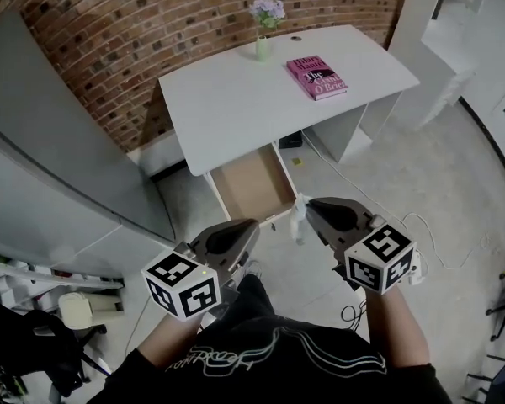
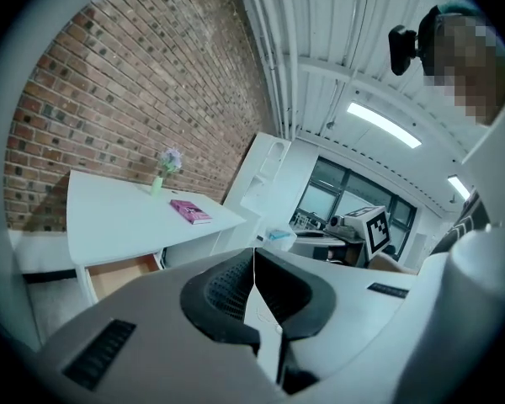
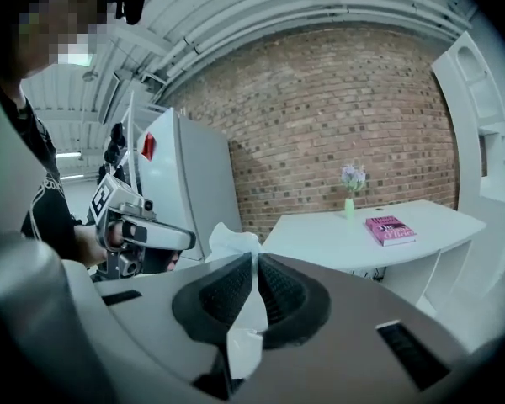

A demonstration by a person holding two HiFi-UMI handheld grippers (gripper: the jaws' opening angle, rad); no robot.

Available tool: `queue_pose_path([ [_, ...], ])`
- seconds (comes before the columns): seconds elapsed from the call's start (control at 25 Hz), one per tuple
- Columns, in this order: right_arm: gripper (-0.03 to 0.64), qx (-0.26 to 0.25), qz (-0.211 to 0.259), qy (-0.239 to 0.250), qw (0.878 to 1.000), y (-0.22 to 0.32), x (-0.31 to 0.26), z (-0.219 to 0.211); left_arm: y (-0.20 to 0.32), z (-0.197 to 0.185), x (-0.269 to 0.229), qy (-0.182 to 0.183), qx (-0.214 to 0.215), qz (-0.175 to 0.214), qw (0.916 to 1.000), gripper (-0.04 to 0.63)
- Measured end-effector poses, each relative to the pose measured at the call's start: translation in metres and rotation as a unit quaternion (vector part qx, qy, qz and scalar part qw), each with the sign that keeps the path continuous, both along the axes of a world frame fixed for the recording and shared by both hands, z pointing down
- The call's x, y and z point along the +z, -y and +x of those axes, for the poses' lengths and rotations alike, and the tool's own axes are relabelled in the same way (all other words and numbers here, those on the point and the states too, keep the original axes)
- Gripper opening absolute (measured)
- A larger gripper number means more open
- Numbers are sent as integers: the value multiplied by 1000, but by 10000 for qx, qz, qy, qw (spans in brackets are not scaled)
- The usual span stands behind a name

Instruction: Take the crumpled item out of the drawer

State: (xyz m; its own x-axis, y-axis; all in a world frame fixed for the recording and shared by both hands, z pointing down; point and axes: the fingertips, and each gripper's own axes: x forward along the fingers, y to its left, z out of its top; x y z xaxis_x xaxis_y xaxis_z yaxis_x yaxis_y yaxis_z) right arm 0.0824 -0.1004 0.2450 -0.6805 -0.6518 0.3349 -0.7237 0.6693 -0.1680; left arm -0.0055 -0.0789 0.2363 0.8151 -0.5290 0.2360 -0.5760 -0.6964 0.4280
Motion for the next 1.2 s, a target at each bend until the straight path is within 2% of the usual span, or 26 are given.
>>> queue_pose_path([
  [0.24,52,-136,536,191,9983,-59,-41,4,-43,18,-38,-32,201,373,9991,23],
  [0.52,52,-131,777,397,9961,-105,-58,13,-82,31,-61,-40,426,594,9973,23],
  [0.8,52,-39,569,543,9969,-120,-62,14,-91,36,-66,-88,591,611,9963,23],
  [1.2,52,21,663,482,9966,-118,-50,16,-90,36,-56,-81,657,524,9964,23],
])
